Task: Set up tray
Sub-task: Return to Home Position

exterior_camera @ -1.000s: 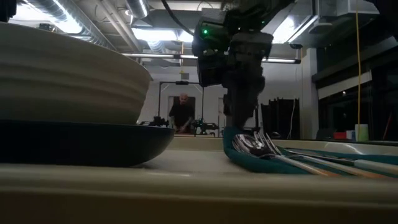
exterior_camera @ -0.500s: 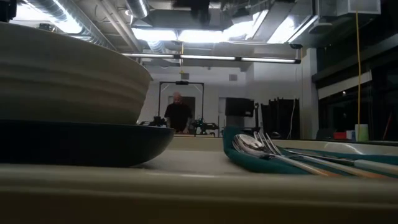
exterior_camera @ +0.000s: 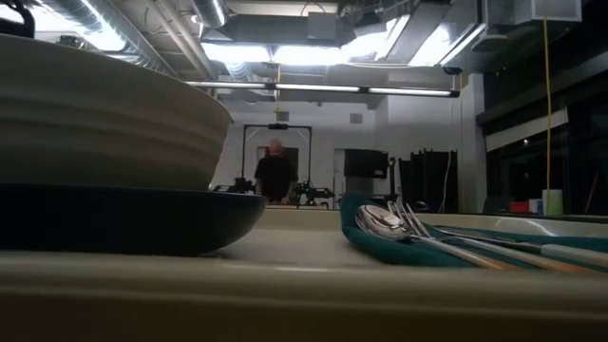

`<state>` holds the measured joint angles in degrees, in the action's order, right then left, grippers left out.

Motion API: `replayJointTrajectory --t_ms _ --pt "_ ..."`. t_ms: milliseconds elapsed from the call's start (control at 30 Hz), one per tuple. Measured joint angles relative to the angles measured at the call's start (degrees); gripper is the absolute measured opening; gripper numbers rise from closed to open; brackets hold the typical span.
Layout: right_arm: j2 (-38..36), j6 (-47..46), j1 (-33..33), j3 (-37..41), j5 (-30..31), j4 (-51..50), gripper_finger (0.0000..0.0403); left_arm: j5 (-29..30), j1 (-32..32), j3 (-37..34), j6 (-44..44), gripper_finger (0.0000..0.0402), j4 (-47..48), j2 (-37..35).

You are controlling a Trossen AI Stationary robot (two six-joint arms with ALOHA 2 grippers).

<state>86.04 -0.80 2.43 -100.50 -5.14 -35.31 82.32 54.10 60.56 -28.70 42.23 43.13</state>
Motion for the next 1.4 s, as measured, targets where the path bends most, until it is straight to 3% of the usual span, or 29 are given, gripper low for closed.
replayJointTrajectory --t_ms 100,333,500,733,867,933,1033,1100,1200,1267,1400 --pt "-6.9 -3.7 -0.3 12.4 1.5 7.6 0.0003 0.7 2.0 -2.5 -0.1 0.0002 0.0 -2.5" --pt "-23.4 -11.3 -1.2 44.5 3.2 41.1 0.0002 -2.4 7.8 -8.3 0.7 0.0002 0.0 -8.7" --pt "-30.3 -14.3 -1.2 56.2 3.2 44.9 0.0002 -4.5 10.7 -10.9 1.3 0.0002 0.6 -14.8" --pt "-33.5 -6.5 -1.3 60.5 3.1 45.0 0.0001 -6.3 11.9 -14.0 7.8 0.0001 -0.3 -25.2" --pt "-33.4 -6.4 -1.3 60.5 3.1 44.9 0.0004 -13.9 11.8 -15.6 11.4 0.0001 -2.2 -30.4" --pt "-33.4 -6.9 -1.3 60.6 3.1 44.8 0.0005 -17.7 11.8 -17.2 15.8 0.0001 -9.3 -32.8" --pt "-33.4 -8.0 -1.3 60.5 3.0 44.5 0.0006 -23.3 11.8 -19.9 31.8 0.0001 -29.1 -34.5" --pt "-33.4 -8.1 -1.3 60.5 3.0 44.2 0.0006 -20.0 11.8 -21.6 44.2 0.0001 -40.6 -34.3" --pt "-33.4 -8.3 -1.3 60.6 3.0 44.5 0.0003 -5.6 11.8 -22.8 53.5 0.0001 -43.8 -33.8" --pt "-33.4 -9.5 -1.3 60.5 3.0 44.5 0.0004 -1.0 11.9 -22.8 53.1 0.0001 -40.0 -34.3" --pt "-33.4 -9.5 -1.3 60.6 2.0 44.4 0.0006 -0.8 11.8 -22.8 46.0 0.0001 -30.8 -37.4"
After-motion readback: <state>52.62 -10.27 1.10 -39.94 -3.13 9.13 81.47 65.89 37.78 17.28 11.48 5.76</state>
